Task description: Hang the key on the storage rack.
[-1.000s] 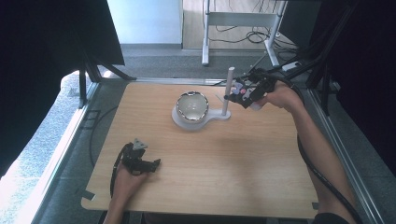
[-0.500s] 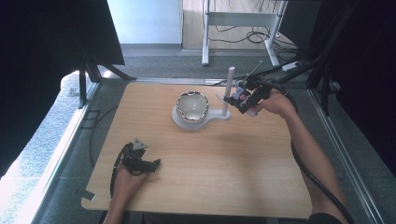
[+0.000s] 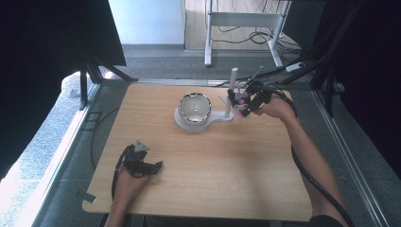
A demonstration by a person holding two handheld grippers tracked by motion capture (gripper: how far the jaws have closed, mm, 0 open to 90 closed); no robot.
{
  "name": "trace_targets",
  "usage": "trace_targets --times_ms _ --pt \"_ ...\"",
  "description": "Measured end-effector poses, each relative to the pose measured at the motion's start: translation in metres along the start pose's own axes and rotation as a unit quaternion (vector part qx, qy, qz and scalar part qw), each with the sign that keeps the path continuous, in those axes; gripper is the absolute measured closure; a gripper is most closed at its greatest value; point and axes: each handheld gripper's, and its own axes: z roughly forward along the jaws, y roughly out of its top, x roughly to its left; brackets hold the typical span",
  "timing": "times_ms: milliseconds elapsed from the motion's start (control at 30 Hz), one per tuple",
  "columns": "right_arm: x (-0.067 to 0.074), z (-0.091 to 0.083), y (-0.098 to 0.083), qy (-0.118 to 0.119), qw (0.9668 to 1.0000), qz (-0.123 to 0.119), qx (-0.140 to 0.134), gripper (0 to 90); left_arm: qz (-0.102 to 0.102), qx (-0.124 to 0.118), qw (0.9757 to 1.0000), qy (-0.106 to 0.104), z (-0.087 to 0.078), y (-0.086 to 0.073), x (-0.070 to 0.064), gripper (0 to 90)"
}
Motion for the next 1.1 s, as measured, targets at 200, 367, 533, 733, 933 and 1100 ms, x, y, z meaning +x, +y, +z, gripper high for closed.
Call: trace_targets --times_ms 200,367,533,733,933,1100 --pt "0.003 -0.002 0.001 -0.007 0.9999 -0.011 -0.010 14.7 0.000 0.000 1.0000 0.000 0.000 0.000 0.000 1.5" --pt "0.007 -0.001 -0.001 -0.010 0.9997 -0.019 -0.011 13.6 0.000 0.000 1.0000 0.000 0.000 0.000 0.000 1.5" --pt "0.016 0.001 -0.005 -0.007 0.9992 -0.036 -0.014 13.1 0.000 0.000 1.0000 0.000 0.000 0.000 0.000 1.5" --pt "0.022 -0.002 -0.011 -0.012 0.9988 -0.044 -0.021 10.5 0.001 0.000 1.0000 0.000 0.000 0.000 0.000 1.5" --pt "0.027 -0.006 -0.019 -0.015 0.9985 -0.049 -0.018 8.3 0.000 0.000 1.0000 0.000 0.000 0.000 0.000 1.5" --pt "0.030 -0.010 -0.028 -0.021 0.9980 -0.057 -0.015 7.7 0.000 0.000 1.0000 0.000 0.000 0.000 0.000 1.5"
